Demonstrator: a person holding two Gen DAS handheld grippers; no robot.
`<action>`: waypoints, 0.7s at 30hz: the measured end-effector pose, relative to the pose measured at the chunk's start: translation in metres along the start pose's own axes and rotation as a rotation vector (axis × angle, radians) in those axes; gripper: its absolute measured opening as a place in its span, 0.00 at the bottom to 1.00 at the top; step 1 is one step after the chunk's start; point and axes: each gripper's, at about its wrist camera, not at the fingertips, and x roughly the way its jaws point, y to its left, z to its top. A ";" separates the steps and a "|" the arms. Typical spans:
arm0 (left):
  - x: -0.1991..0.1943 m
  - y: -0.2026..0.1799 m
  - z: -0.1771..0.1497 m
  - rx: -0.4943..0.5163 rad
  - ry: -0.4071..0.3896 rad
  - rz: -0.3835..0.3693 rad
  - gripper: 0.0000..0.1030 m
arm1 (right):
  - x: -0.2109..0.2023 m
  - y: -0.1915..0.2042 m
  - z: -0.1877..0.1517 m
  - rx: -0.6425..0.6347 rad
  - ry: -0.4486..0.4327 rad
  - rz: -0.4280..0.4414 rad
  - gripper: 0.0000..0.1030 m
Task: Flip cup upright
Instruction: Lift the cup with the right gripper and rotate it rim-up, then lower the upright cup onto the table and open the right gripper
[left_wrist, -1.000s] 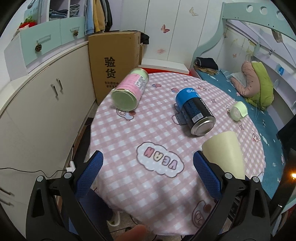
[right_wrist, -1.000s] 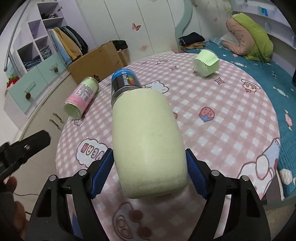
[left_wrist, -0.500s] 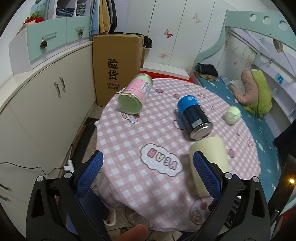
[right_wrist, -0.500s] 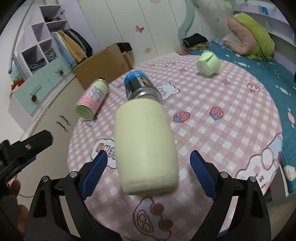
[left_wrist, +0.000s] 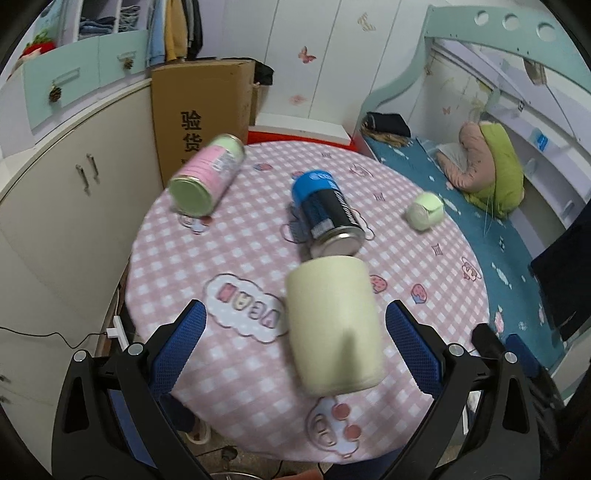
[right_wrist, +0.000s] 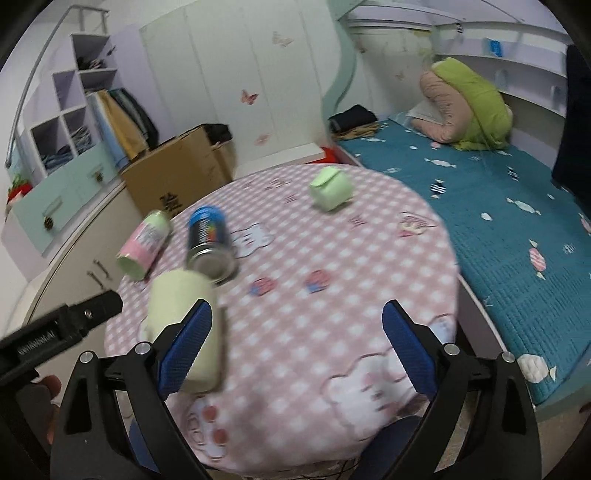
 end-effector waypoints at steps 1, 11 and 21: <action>0.005 -0.004 0.001 0.002 0.008 0.003 0.95 | 0.001 -0.007 0.001 0.011 0.002 0.001 0.88; 0.063 -0.019 0.008 -0.042 0.129 0.036 0.95 | 0.031 -0.048 0.008 0.074 0.041 0.040 0.88; 0.101 -0.019 0.011 -0.050 0.199 0.066 0.95 | 0.070 -0.054 0.011 0.069 0.113 0.087 0.88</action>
